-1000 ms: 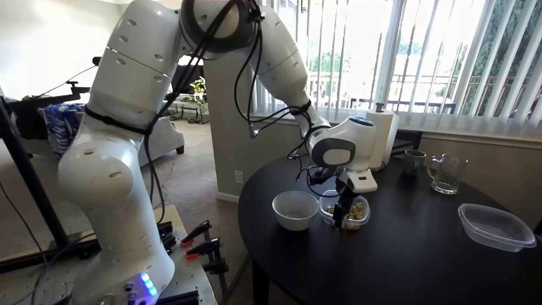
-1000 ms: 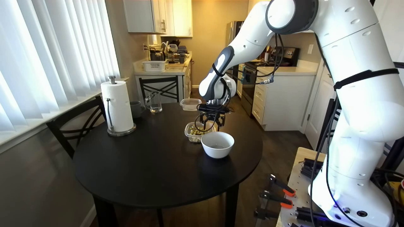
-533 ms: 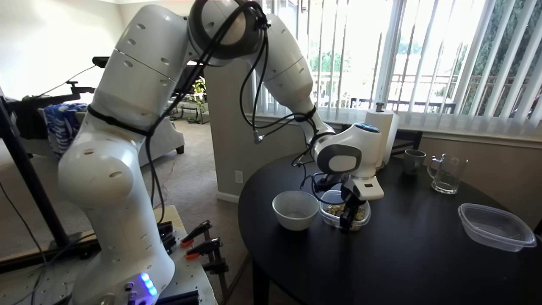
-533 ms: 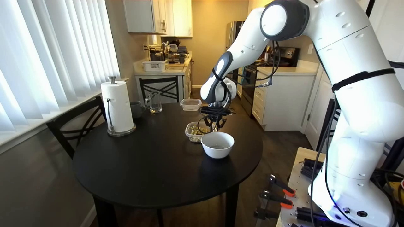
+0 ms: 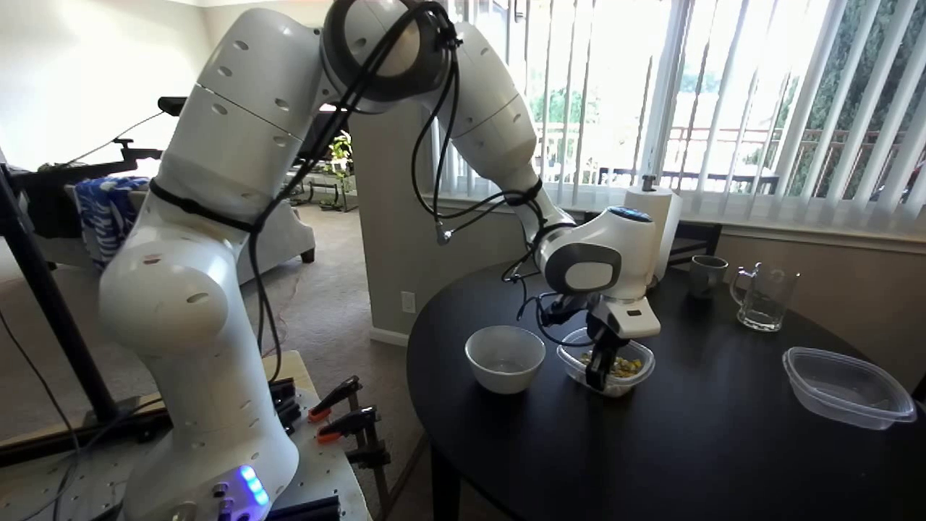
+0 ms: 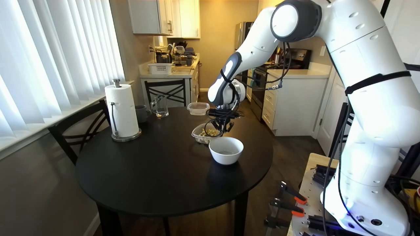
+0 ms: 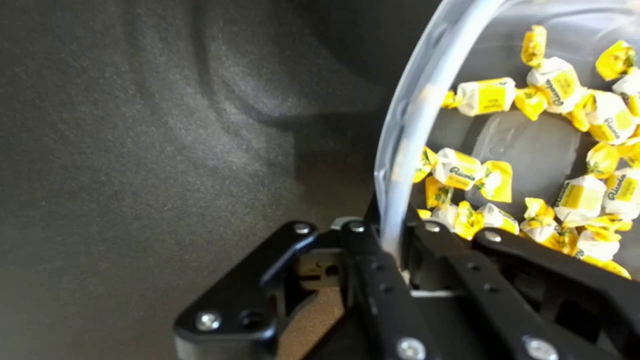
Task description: Pour the objects from the transparent bowl into the white bowl
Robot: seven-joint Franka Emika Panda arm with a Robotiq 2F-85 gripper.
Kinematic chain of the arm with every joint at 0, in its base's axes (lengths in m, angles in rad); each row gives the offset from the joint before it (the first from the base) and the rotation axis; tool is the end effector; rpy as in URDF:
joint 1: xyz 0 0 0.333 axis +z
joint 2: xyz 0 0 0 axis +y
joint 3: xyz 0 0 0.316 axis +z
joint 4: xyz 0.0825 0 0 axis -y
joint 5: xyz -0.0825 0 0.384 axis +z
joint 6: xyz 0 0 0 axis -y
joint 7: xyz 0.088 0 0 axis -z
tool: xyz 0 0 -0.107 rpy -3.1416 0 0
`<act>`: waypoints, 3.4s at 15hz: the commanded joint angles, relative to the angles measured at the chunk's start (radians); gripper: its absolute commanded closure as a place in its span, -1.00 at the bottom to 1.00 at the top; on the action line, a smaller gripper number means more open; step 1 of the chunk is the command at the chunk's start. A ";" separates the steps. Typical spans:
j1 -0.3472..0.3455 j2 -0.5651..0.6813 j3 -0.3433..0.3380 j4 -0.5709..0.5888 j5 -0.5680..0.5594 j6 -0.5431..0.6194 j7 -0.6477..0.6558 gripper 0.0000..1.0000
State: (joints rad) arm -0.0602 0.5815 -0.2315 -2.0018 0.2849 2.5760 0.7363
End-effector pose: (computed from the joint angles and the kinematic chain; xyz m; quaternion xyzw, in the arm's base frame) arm 0.5787 -0.1769 0.1711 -0.8166 0.5769 -0.0065 0.0157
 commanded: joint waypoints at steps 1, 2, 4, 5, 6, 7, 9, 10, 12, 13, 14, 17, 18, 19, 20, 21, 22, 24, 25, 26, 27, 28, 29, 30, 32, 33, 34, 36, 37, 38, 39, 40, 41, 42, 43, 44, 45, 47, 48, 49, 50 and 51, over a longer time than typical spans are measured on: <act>0.009 -0.095 0.005 -0.061 -0.005 0.022 0.013 0.94; 0.010 -0.127 0.010 -0.080 -0.006 0.034 -0.002 0.94; 0.018 -0.238 0.022 -0.151 -0.019 0.086 -0.051 0.94; 0.020 -0.283 0.029 -0.178 -0.028 0.116 -0.085 0.94; 0.027 -0.330 0.028 -0.200 -0.051 0.114 -0.114 0.94; 0.038 -0.381 0.021 -0.226 -0.091 0.104 -0.134 0.94; 0.054 -0.493 0.012 -0.278 -0.192 0.054 -0.156 0.94; 0.056 -0.550 0.013 -0.301 -0.254 0.017 -0.157 0.94; 0.045 -0.662 0.035 -0.337 -0.375 -0.097 -0.150 0.94; 0.034 -0.718 0.056 -0.351 -0.418 -0.164 -0.162 0.94; 0.024 -0.755 0.077 -0.356 -0.442 -0.223 -0.184 0.94; 0.008 -0.857 0.135 -0.369 -0.491 -0.385 -0.264 0.94; 0.002 -0.872 0.156 -0.364 -0.514 -0.431 -0.283 0.94; -0.007 -0.877 0.177 -0.355 -0.555 -0.473 -0.283 0.94; -0.016 -0.874 0.196 -0.344 -0.598 -0.510 -0.277 0.94; -0.028 -0.864 0.216 -0.331 -0.653 -0.536 -0.255 0.94; -0.040 -0.852 0.231 -0.319 -0.709 -0.556 -0.236 0.94; -0.051 -0.839 0.247 -0.320 -0.787 -0.544 -0.210 0.94; -0.056 -0.829 0.252 -0.322 -0.816 -0.525 -0.192 0.94; -0.058 -0.812 0.256 -0.321 -0.838 -0.512 -0.163 0.94; -0.059 -0.796 0.259 -0.319 -0.858 -0.503 -0.134 0.94; -0.058 -0.774 0.263 -0.319 -0.877 -0.489 -0.092 0.94; -0.058 -0.751 0.268 -0.316 -0.906 -0.476 -0.041 0.94; -0.057 -0.722 0.269 -0.311 -0.938 -0.463 0.015 0.94; -0.052 -0.659 0.265 -0.295 -1.022 -0.449 0.138 0.94; -0.047 -0.629 0.257 -0.285 -1.059 -0.450 0.193 0.94; -0.039 -0.604 0.249 -0.274 -1.089 -0.458 0.236 0.94; -0.025 -0.567 0.236 -0.253 -1.134 -0.475 0.297 0.94; -0.019 -0.554 0.231 -0.244 -1.152 -0.482 0.320 0.94; -0.012 -0.547 0.228 -0.237 -1.175 -0.489 0.344 0.94; -0.004 -0.547 0.227 -0.234 -1.209 -0.502 0.370 0.94; 0.008 -0.563 0.228 -0.242 -1.257 -0.521 0.396 0.94; 0.017 -0.581 0.232 -0.251 -1.299 -0.541 0.416 0.94; 0.029 -0.611 0.239 -0.269 -1.345 -0.567 0.433 0.94; 0.041 -0.635 0.245 -0.282 -1.383 -0.597 0.446 0.94; 0.052 -0.651 0.252 -0.291 -1.413 -0.628 0.451 0.94; 0.063 -0.666 0.260 -0.298 -1.428 -0.669 0.444 0.94; 0.082 -0.682 0.273 -0.309 -1.444 -0.736 0.425 0.94; 0.089 -0.685 0.279 -0.311 -1.449 -0.763 0.426 0.94; 0.095 -0.690 0.284 -0.317 -1.455 -0.784 0.422 0.94; 0.100 -0.693 0.288 -0.321 -1.460 -0.797 0.421 0.94; 0.105 -0.692 0.291 -0.326 -1.465 -0.807 0.421 0.94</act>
State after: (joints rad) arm 0.0329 -0.0811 0.0466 -2.2918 -1.1446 1.8096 1.1558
